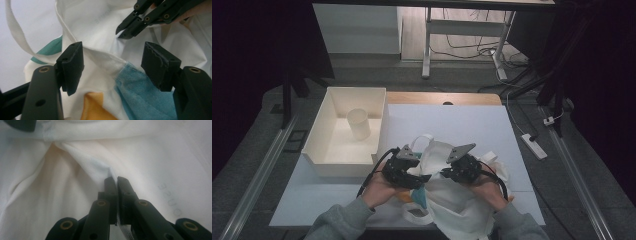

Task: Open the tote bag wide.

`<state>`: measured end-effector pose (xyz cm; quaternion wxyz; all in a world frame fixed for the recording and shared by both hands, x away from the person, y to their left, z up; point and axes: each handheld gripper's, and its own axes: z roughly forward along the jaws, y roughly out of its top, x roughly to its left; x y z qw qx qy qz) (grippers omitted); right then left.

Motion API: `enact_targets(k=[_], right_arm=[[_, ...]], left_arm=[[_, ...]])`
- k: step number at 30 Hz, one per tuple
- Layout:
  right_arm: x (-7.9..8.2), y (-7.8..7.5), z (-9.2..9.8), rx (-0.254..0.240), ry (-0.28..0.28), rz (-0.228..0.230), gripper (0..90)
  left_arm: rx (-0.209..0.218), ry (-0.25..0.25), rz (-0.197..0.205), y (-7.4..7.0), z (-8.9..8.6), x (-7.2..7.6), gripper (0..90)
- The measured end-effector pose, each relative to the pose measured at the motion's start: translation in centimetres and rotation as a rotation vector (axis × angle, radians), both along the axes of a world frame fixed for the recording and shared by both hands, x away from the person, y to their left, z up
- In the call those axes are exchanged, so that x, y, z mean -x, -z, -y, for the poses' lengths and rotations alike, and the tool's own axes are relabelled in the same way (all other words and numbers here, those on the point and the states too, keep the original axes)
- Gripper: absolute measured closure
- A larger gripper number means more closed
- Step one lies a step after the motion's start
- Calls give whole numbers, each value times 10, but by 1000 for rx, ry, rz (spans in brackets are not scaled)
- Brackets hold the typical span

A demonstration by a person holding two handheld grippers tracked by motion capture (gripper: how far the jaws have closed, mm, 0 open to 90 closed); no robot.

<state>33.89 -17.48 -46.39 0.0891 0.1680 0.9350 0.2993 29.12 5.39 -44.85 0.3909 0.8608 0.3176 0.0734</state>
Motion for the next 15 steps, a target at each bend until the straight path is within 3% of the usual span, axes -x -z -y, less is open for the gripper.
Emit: enact_targets(k=[6, 13, 15], right_arm=[[-5, -4, 4, -31, 8, -14, 877], [-4, -3, 3, -32, 18, 15, 882], [-4, -4, 3, -36, 18, 24, 884]], left_arm=[[-2, 3, -42, 10, -10, 5, 441], [-6, 11, -56, 17, -27, 9, 764], [11, 13, -66, 19, -31, 8, 816]])
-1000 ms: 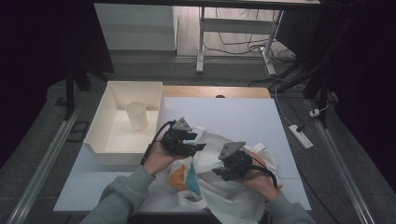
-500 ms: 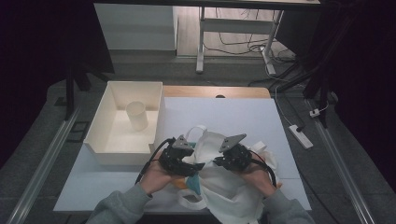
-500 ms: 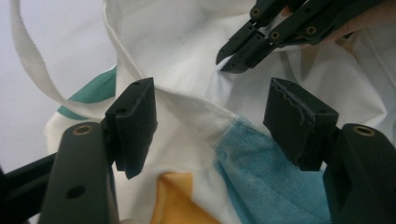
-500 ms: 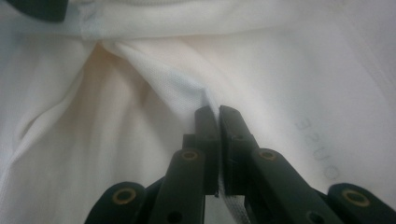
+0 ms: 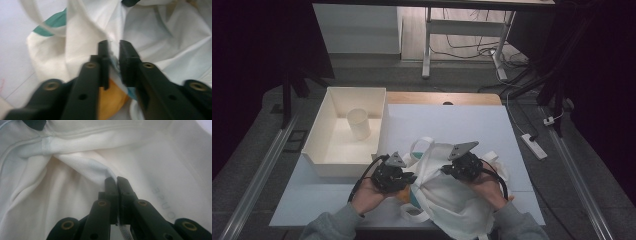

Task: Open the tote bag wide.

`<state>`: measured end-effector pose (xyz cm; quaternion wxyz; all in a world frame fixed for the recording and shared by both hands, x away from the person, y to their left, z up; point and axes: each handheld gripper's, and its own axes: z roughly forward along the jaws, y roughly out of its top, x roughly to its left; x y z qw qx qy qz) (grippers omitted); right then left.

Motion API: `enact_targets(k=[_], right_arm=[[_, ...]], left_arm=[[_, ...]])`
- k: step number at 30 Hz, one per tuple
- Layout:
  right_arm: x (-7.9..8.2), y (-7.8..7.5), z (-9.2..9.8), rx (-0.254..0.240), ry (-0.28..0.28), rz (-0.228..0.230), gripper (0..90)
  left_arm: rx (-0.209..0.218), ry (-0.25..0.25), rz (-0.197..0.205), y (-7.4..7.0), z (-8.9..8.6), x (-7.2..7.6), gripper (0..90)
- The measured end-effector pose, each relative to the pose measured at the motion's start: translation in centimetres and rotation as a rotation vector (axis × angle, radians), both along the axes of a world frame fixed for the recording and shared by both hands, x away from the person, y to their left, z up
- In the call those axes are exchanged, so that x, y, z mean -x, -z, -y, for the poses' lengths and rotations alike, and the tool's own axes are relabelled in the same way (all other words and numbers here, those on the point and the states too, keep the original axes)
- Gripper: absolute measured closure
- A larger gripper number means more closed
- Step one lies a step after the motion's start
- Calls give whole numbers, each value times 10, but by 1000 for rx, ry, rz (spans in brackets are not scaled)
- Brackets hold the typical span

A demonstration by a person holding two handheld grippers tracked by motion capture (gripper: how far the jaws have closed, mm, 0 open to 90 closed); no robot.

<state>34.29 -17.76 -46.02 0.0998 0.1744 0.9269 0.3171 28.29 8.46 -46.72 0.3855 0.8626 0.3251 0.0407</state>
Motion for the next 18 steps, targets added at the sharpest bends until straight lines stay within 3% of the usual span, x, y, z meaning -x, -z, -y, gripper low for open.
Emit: enact_targets(k=[4, 11, 15, 18], right_arm=[[1, -5, 1, -17, 2, 32, 887], [-9, -34, 12, -74, 48, 110, 889], [-26, -40, 13, -101, 51, 113, 888], [-48, -29, 13, -113, 64, 78, 888]], left_arm=[[7, 21, 15, -5, -5, 3, 838], [51, -30, 61, -19, -25, 1, 846], [70, -56, 70, -23, -27, -7, 846], [67, -80, 63, -20, -24, -19, 845]])
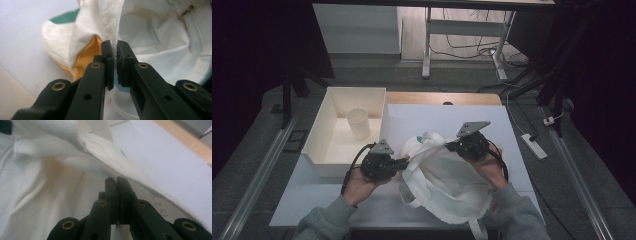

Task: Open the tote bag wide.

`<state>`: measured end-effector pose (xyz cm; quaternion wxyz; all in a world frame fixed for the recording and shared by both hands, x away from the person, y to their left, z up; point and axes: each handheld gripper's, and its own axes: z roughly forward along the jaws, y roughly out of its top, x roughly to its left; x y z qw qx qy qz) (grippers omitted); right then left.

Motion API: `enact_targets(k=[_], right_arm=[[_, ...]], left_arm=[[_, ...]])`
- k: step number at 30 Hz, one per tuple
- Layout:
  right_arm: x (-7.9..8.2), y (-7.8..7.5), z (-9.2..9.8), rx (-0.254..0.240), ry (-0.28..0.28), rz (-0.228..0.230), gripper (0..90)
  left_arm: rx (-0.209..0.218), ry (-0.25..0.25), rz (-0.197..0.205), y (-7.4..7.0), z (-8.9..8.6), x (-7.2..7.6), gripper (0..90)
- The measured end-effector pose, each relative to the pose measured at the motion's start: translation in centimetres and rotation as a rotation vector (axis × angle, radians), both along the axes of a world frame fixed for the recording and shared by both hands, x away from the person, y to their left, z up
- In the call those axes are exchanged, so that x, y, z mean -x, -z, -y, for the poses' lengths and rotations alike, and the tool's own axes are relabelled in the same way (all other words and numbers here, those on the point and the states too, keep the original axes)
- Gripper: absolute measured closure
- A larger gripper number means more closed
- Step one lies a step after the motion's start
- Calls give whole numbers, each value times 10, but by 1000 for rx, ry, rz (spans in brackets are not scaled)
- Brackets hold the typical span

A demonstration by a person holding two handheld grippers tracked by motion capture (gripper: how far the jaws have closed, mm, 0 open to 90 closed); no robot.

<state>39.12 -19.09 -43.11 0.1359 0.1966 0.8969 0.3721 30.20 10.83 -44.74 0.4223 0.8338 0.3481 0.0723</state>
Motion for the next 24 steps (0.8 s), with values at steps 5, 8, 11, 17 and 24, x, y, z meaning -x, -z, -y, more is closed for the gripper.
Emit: enact_targets(k=[5, 8, 11, 17, 24], right_arm=[[-35, 25, 6, -30, 17, -88, 887], [-47, 33, 9, -43, 23, -102, 887], [-51, 37, 8, -35, 27, -90, 887], [-59, 48, 9, -24, 49, -128, 887], [-61, 54, 6, -5, 47, -148, 887]], left_arm=[[-42, -14, 13, 5, 14, -13, 844], [-83, -21, 41, 5, 20, -11, 843], [-147, -29, 97, 3, 30, -3, 842], [-124, -33, 49, 12, 29, -9, 842], [-94, -41, 12, 19, 24, -12, 843]])
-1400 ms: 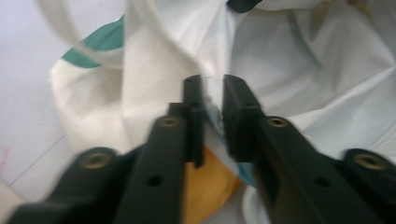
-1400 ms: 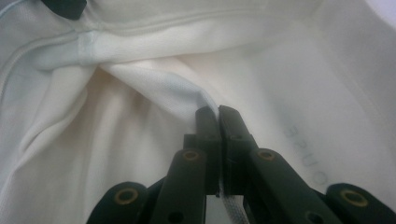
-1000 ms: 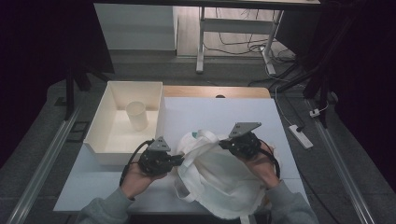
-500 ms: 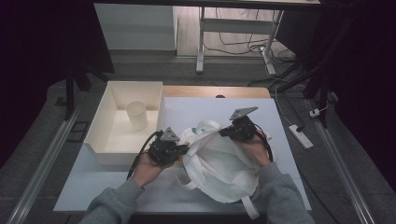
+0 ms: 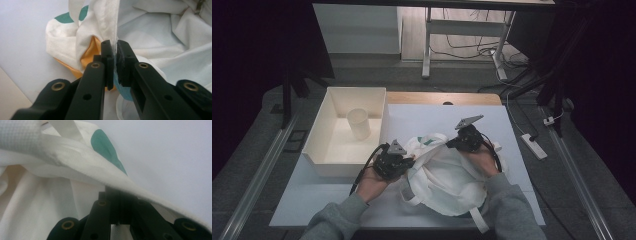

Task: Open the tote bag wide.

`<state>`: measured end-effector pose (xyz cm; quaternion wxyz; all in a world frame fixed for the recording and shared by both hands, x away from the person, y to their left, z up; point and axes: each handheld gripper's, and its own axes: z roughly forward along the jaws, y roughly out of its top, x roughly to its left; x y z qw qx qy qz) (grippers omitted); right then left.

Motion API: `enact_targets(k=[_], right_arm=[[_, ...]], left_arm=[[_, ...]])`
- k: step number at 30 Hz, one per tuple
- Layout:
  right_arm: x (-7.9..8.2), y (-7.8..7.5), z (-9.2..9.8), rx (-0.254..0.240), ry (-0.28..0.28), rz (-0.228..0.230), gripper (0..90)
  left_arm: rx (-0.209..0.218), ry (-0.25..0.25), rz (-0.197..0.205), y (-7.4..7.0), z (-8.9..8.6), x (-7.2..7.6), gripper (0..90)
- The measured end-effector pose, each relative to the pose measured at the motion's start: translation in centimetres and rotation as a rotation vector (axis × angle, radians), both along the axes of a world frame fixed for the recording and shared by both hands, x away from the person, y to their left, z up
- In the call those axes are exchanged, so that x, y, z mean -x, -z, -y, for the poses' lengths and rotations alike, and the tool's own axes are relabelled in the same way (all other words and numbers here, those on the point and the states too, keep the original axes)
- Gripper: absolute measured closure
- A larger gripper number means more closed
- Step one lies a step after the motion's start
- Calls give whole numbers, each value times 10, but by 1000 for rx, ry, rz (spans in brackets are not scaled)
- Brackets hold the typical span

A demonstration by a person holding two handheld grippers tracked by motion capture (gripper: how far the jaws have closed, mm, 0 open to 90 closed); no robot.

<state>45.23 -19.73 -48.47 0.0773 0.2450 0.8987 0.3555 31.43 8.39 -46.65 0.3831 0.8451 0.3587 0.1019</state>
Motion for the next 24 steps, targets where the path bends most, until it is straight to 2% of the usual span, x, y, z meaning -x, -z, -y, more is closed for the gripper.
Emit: enact_targets(k=[12, 19, 21, 24], right_arm=[[1, 1, -1, 0, 5, -8, 885], [2, 0, 0, -8, 7, -7, 881], [3, -2, -1, -7, 9, -4, 857], [10, -9, 0, -32, 16, -6, 700]], left_arm=[[30, 3, -33, 5, -4, -4, 836], [34, 6, -36, 5, -5, -4, 834], [44, 13, -34, 5, -5, -3, 824], [74, 23, -38, 2, -7, -3, 754]])
